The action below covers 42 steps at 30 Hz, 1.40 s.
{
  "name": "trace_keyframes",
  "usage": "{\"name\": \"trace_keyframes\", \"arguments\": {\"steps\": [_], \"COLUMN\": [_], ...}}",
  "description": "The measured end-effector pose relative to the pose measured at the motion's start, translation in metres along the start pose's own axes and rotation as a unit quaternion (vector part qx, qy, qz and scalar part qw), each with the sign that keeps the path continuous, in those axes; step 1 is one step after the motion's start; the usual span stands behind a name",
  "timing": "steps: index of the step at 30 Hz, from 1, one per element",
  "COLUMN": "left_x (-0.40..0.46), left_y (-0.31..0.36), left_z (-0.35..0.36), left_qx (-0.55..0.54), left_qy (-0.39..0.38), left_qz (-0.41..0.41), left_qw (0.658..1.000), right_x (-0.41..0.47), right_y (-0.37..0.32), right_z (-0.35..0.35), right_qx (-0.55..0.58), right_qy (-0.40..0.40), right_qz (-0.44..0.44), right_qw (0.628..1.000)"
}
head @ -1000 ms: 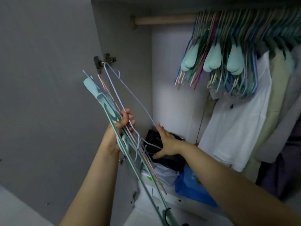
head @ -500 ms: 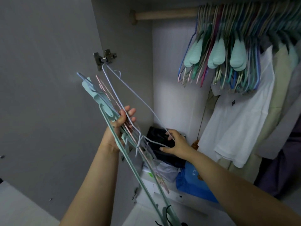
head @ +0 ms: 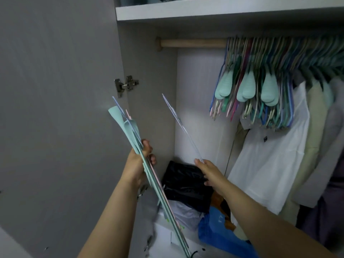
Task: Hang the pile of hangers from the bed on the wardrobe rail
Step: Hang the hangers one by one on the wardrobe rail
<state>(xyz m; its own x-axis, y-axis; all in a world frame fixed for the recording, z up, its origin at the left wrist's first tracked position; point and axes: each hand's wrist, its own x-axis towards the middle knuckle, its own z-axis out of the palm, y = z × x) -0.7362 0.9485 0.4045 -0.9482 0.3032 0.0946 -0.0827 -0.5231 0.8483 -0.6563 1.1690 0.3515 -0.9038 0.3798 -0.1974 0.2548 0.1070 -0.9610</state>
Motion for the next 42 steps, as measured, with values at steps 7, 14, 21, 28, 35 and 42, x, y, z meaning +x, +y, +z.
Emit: {"name": "trace_keyframes", "arguments": {"steps": [7,14,21,28,35,42], "left_x": [0.013,0.015,0.018,0.015,0.012,0.002], "left_y": [-0.003,-0.011,-0.008,-0.012,-0.031,-0.049], "left_z": [0.022,0.037,0.029,0.023,0.017,0.009], "left_qx": [0.027,0.005,0.006,-0.122,-0.182,-0.205], "left_qy": [-0.045,-0.046,-0.048,-0.035,-0.041,-0.124], "left_qz": [-0.057,-0.08,-0.066,-0.03,-0.063,-0.102], "left_qw": [0.997,0.996,0.997,0.992,0.98,0.965], "right_x": [0.042,0.066,0.091,0.098,0.026,-0.02], "right_y": [-0.118,-0.22,-0.238,-0.179,-0.064,-0.019], "right_z": [0.016,0.011,-0.009,-0.018,0.025,0.036], "right_qx": [0.205,0.289,0.302,0.348,-0.069,-0.093], "right_qy": [-0.031,0.09,0.139,0.158,-0.273,-0.338], "right_qz": [0.033,0.002,0.056,-0.014,0.049,0.002], "right_qw": [0.978,0.953,0.942,0.924,0.958,0.936]}}
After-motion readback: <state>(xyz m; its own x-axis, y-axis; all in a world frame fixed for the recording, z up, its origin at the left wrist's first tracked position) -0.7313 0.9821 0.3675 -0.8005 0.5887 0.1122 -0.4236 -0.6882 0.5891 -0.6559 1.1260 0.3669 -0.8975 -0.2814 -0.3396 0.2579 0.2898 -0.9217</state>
